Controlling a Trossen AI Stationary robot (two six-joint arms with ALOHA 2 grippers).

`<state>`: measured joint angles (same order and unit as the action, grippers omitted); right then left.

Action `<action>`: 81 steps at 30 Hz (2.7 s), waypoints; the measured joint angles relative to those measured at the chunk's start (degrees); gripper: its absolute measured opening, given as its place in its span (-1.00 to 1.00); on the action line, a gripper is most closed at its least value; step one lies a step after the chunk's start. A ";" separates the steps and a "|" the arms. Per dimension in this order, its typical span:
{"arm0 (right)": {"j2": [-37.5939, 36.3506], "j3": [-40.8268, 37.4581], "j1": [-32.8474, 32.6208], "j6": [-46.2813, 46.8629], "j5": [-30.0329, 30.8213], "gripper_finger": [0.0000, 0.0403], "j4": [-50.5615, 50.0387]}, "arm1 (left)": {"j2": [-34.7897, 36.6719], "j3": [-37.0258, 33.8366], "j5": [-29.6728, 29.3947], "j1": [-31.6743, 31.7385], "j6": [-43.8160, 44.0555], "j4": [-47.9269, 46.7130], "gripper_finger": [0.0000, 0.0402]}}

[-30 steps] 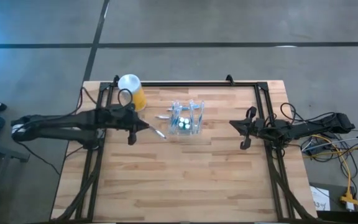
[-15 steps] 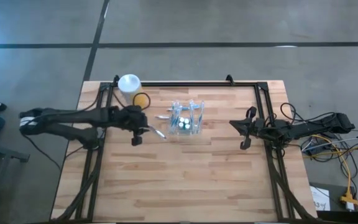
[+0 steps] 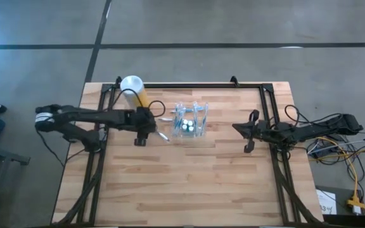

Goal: Pick & Place toothbrushing station
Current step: Put the bottom purple toothbrush into the right section of the transparent organizer

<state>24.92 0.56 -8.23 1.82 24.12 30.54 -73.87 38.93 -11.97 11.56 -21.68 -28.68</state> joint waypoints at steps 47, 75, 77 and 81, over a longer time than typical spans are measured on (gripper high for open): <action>0.36 -0.02 0.01 -0.66 -0.02 -0.96 0.22 | -22.10 11.61 0.96 8.52 -22.64 -4.35 0.06; 0.35 -0.02 -0.02 2.99 -0.67 -0.94 1.38 | -15.39 10.79 -16.06 -7.98 -13.92 -12.20 -0.98; 0.54 -0.02 -0.02 5.49 -1.71 -0.89 1.49 | -14.98 10.56 -18.05 -9.54 -12.69 -13.09 -0.98; 0.82 -0.04 -0.02 11.59 -7.11 -0.69 3.46 | -12.98 10.56 -23.42 -13.02 -11.20 -16.12 -0.99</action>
<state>25.74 0.51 -8.25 13.41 17.01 34.00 -86.85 49.50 -35.38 -1.46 -32.88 -44.80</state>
